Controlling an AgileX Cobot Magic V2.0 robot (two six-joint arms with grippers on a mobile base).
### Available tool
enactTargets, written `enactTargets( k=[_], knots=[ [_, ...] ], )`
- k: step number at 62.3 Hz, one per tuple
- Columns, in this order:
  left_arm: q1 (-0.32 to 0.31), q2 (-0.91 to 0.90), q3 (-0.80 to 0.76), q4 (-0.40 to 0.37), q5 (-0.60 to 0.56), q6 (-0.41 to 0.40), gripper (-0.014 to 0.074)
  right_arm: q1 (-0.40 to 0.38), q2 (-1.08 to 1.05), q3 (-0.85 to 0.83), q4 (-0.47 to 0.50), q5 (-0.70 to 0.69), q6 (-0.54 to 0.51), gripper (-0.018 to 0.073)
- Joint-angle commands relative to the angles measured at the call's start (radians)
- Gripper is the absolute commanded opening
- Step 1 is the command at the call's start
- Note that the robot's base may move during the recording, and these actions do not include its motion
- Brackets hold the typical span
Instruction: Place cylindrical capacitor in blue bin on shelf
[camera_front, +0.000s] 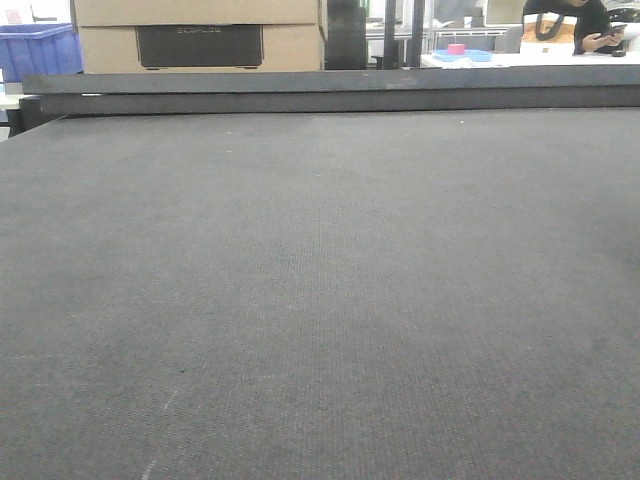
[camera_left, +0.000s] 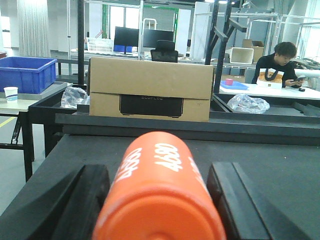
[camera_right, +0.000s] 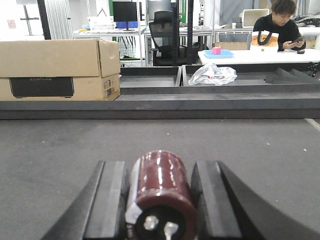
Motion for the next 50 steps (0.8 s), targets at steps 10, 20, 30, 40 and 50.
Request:
enactTargets(
  k=[10,20,30,40,50],
  knots=[
    [0.002,-0.003,-0.003,-0.005,-0.020,0.004,-0.0111,-0.004,-0.003,0.002,-0.012,-0.027,-0.004,-0.0163],
    [0.002,-0.003,-0.003,-0.005,-0.020,0.004,-0.0111,-0.004,-0.003,0.002,-0.012,-0.027,-0.004,-0.0163],
    [0.002,-0.003,-0.003,-0.005,-0.020,0.004,-0.0111,-0.004,-0.003,0.002,-0.012,-0.027,-0.004,-0.0163],
    [0.002,-0.003,-0.003,-0.005,-0.020,0.004,-0.0111,-0.004,-0.003,0.002,-0.012,-0.027,-0.004,-0.0163],
    [0.002,-0.003,-0.003,-0.005,-0.020,0.004,-0.0111,-0.004,-0.003,0.002,-0.012,-0.027,-0.004,-0.0163]
  ],
)
